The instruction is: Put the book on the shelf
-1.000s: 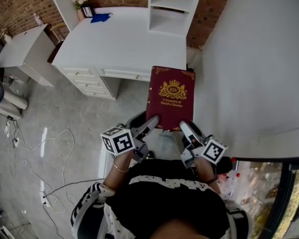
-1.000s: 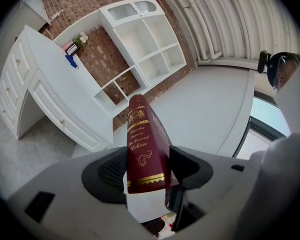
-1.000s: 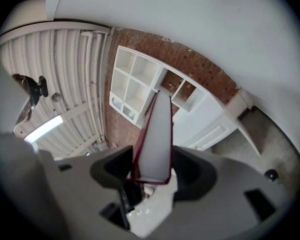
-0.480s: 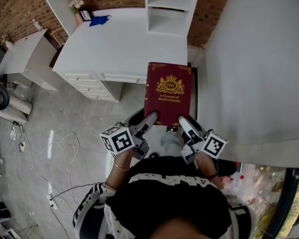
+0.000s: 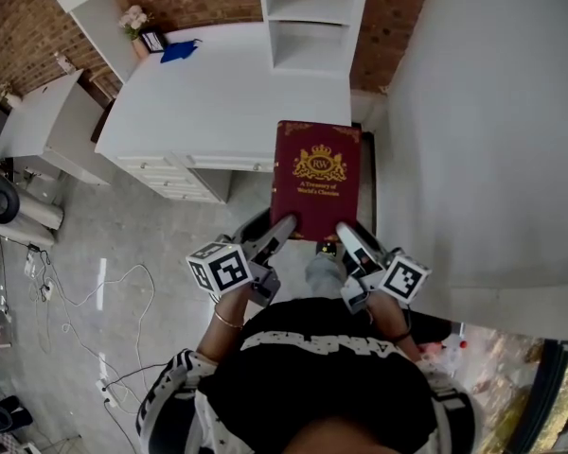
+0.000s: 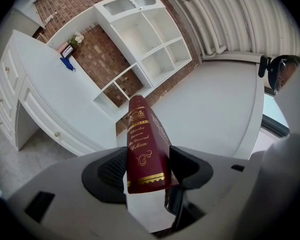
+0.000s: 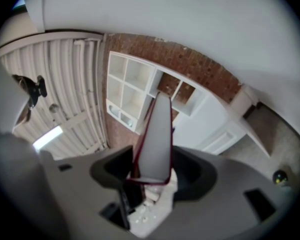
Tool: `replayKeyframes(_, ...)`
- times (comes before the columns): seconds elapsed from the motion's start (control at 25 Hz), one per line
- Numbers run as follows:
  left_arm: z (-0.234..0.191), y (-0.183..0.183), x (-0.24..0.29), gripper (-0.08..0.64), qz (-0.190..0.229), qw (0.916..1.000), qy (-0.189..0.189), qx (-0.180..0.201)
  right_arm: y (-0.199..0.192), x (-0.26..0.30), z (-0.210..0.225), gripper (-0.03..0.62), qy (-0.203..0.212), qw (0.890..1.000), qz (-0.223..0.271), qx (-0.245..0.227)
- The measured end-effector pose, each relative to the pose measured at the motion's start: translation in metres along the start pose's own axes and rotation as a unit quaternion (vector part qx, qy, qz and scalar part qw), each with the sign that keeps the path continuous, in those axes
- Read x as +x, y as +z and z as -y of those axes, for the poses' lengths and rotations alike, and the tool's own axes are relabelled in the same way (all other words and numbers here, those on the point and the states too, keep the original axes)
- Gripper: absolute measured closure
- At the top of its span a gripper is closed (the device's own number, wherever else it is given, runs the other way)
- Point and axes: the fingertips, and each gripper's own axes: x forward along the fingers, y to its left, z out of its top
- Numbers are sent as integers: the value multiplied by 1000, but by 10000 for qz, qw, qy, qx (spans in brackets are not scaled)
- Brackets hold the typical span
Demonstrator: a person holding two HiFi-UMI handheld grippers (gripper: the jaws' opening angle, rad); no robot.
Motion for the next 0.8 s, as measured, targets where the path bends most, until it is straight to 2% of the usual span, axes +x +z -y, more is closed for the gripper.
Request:
replayKeyframes(0.24, -12, 21, 35, 278, 4, 9998, 186, -25, 32, 26, 20, 328, 39, 9999, -103, 132)
replayKeyframes(0.44, 0, 3, 1, 278, 100, 9998, 189, 27, 5, 5, 3, 328, 144, 9998, -102, 83)
replayKeyframes(0.64, -37, 47, 71, 278, 204, 9987, 459, -51, 63, 67, 47, 328, 251, 9988, -345, 237)
replayKeyframes(0.8, -44, 57, 84, 278, 288, 9981, 522, -124, 77, 82, 53, 328, 309, 9982, -470, 210)
